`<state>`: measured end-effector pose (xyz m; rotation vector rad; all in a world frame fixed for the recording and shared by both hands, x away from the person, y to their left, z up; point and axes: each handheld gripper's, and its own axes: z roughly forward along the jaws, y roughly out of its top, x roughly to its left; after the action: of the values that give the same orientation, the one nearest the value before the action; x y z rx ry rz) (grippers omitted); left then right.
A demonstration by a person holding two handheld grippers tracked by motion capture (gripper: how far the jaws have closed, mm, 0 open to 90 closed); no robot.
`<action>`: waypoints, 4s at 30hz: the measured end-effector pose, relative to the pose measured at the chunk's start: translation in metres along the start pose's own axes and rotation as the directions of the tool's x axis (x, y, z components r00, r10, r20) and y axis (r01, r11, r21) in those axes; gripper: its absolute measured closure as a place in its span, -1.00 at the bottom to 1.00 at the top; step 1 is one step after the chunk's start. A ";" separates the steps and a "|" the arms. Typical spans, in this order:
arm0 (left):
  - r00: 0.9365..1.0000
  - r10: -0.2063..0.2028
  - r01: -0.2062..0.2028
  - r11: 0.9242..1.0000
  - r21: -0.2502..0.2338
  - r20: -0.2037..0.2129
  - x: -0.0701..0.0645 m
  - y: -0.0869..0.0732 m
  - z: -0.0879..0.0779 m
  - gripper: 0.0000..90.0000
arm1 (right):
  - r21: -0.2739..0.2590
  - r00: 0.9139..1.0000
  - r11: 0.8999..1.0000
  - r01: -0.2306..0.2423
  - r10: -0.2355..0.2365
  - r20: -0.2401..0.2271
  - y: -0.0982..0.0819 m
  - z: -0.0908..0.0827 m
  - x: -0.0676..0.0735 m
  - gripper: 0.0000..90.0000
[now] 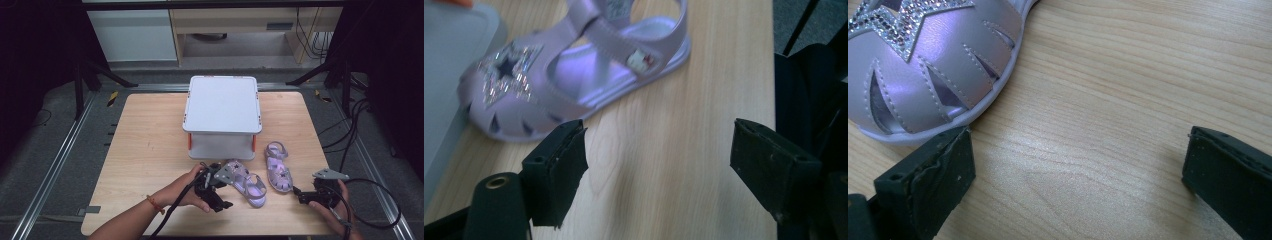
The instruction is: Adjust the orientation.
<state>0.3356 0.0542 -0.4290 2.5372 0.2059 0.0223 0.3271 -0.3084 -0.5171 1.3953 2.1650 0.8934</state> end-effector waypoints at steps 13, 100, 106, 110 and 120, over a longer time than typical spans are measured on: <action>0.994 0.102 -0.101 0.995 -0.015 0.040 -0.018 0.046 0.031 -0.34 | 0.000 1.000 1.000 -0.001 0.001 0.000 0.000 0.000 0.000 -0.99; 0.953 0.302 -0.296 0.906 0.303 0.030 -0.012 -0.017 -0.040 0.90 | -0.001 1.000 1.000 0.001 -0.001 -0.003 -0.001 -0.001 0.001 -0.99; 0.948 0.319 -0.301 0.903 0.308 -0.010 -0.006 -0.009 -0.052 0.90 | -0.001 1.000 1.000 0.001 -0.001 -0.004 -0.001 -0.001 0.001 -0.99; 0.942 0.334 -0.307 0.900 0.310 -0.038 -0.002 -0.004 -0.061 0.91 | 0.000 1.000 1.000 0.003 -0.003 -0.004 -0.001 -0.001 0.000 -0.99; 0.916 0.358 -0.300 0.911 0.283 -0.181 0.016 0.009 -0.087 0.91 | -0.001 1.000 1.000 0.002 -0.002 -0.005 -0.001 -0.001 0.000 -0.99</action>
<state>0.3478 0.0981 -0.3529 2.7907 -0.1476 0.4521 0.3261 -0.3084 -0.5171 1.3912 2.1689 0.8975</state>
